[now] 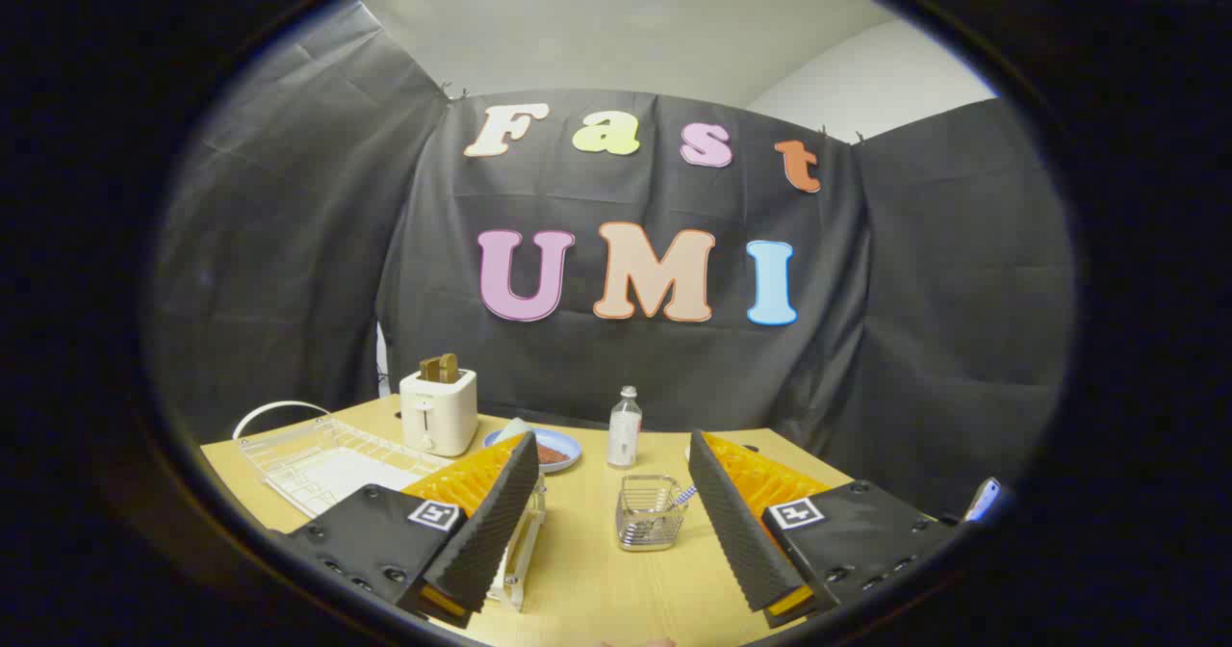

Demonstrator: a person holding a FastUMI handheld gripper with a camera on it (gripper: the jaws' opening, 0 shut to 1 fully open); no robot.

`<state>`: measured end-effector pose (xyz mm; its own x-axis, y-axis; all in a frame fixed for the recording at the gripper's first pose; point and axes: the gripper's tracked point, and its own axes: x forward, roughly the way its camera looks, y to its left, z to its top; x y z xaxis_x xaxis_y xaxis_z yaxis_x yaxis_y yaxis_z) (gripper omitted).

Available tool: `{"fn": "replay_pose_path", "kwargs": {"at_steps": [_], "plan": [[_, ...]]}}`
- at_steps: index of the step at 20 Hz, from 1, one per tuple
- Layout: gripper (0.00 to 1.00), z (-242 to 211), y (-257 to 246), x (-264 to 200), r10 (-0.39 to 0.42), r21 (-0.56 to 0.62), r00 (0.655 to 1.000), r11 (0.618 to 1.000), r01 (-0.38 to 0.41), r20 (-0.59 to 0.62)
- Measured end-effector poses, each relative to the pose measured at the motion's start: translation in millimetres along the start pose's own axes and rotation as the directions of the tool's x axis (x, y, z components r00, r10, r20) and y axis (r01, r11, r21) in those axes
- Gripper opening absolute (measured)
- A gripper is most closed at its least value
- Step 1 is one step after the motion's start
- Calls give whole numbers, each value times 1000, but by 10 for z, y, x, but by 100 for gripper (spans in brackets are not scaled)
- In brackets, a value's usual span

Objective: Take the plate from the dish rack, then take the spoon from the basket and place it into the plate.

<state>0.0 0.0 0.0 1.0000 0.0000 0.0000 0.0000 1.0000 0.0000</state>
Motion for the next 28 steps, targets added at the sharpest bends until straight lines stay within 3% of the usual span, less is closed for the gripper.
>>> {"fn": "replay_pose_path", "kwargs": {"at_steps": [24, 28], "plan": [[99, 114, -71, 7, -55, -10, 998, 998, 55, 9], [99, 231, -74, 184, -112, 15, 993, 994, 112, -22]]}}
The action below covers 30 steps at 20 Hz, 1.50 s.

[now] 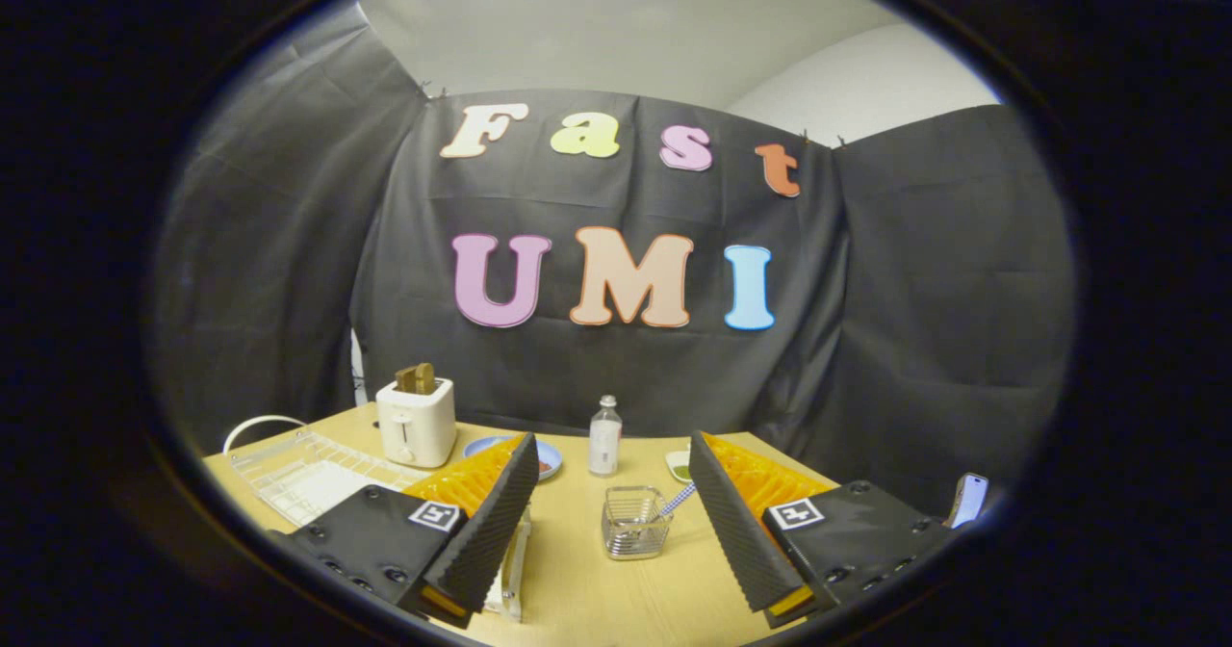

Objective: Take the plate from the dish rack, then take the spoon from the basket and place it into the plate.

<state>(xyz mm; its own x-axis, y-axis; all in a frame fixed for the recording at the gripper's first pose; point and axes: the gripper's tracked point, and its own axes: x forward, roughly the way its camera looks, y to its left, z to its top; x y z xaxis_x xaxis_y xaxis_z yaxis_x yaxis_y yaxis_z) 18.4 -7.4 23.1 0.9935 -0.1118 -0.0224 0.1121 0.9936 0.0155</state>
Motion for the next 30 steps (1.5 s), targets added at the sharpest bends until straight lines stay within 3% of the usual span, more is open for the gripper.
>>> {"fn": "replay_pose_path", "kwargs": {"at_steps": [5, 9, 12, 16, 19, 23, 30], "plan": [[99, 73, 119, 252, -102, 41, 985, 993, 109, -140], [99, 52, 701, 551, 8, 164, 958, 986, 41, -285], [99, -260, 855, 665, 5, 120, 885, 991, 57, -465], [100, -847, 913, 557, -49, -36, 692, 999, 33, -720], [100, -1118, 1025, 518, -36, -53, 598, 999, -11, -801], [100, -1202, 1163, 568, 35, 16, 538, 999, -40, -842], [61, -1340, 1200, 642, 76, 101, 510, 995, 21, -857]]}}
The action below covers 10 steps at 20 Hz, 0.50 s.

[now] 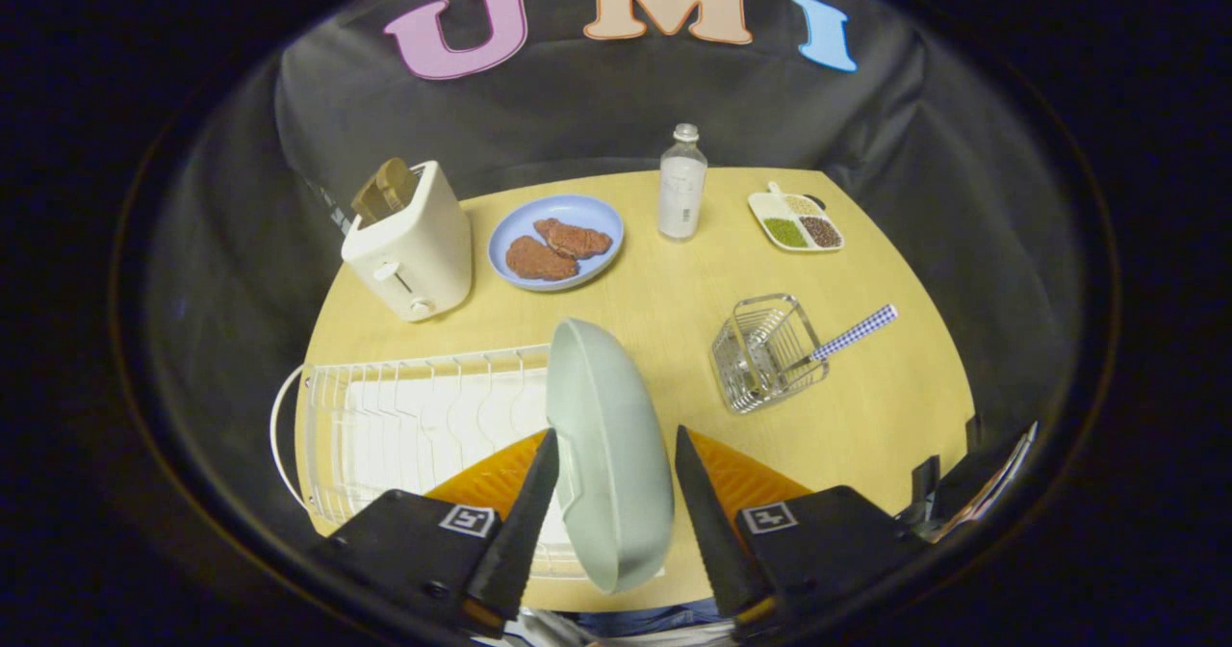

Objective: Take the plate from the dish rack, then take the spoon from the basket and place it into the plate.

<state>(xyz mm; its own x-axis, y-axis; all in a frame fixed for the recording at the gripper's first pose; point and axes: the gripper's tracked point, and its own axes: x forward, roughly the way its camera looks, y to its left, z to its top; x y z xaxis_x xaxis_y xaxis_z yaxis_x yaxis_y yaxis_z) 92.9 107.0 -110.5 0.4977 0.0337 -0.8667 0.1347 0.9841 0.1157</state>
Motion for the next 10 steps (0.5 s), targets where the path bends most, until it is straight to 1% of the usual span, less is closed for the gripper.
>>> {"fn": "replay_pose_path", "kwargs": {"at_steps": [1, 4, 5, 7, 9, 10], "plan": [[55, -16, 23, 21, 17, 40, 1000, 999, -17, -2], [38, 17, -107, 30, 23, 93, 1000, 995, -24, 13], [37, 10, -124, 35, 23, 107, 1000, 994, -25, 17], [36, 0, -115, 41, 29, 87, 999, 996, -31, 20], [34, 15, -139, 20, 7, 69, 1000, 998, -9, 29], [33, 22, -162, -5, -9, 39, 999, 999, 8, 34]]}}
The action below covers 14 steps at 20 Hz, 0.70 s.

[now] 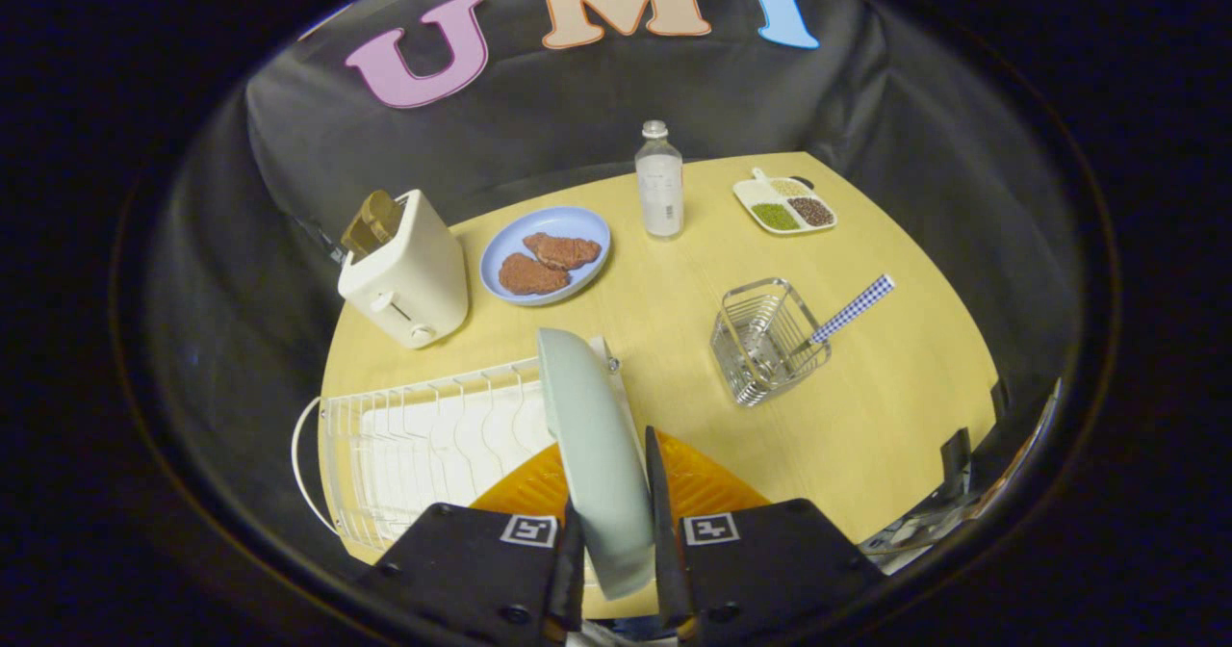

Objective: Take the plate from the dish rack, then take the spoon from the basket and place it into the plate.

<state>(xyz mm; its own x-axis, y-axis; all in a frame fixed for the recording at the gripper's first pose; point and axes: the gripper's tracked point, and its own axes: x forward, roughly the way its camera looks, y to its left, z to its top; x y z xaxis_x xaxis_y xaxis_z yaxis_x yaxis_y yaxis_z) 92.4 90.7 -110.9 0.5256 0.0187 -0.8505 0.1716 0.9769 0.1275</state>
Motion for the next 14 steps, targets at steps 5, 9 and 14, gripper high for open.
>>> {"fn": "replay_pose_path", "kwargs": {"at_steps": [5, 9, 14], "plan": [[27, 28, -46, -83, -108, -100, 994, 989, 110, 33], [20, 73, -26, -106, -183, -193, 981, 962, 193, 69], [20, 168, -1, -235, -241, -227, 961, 937, 267, 134]]}}
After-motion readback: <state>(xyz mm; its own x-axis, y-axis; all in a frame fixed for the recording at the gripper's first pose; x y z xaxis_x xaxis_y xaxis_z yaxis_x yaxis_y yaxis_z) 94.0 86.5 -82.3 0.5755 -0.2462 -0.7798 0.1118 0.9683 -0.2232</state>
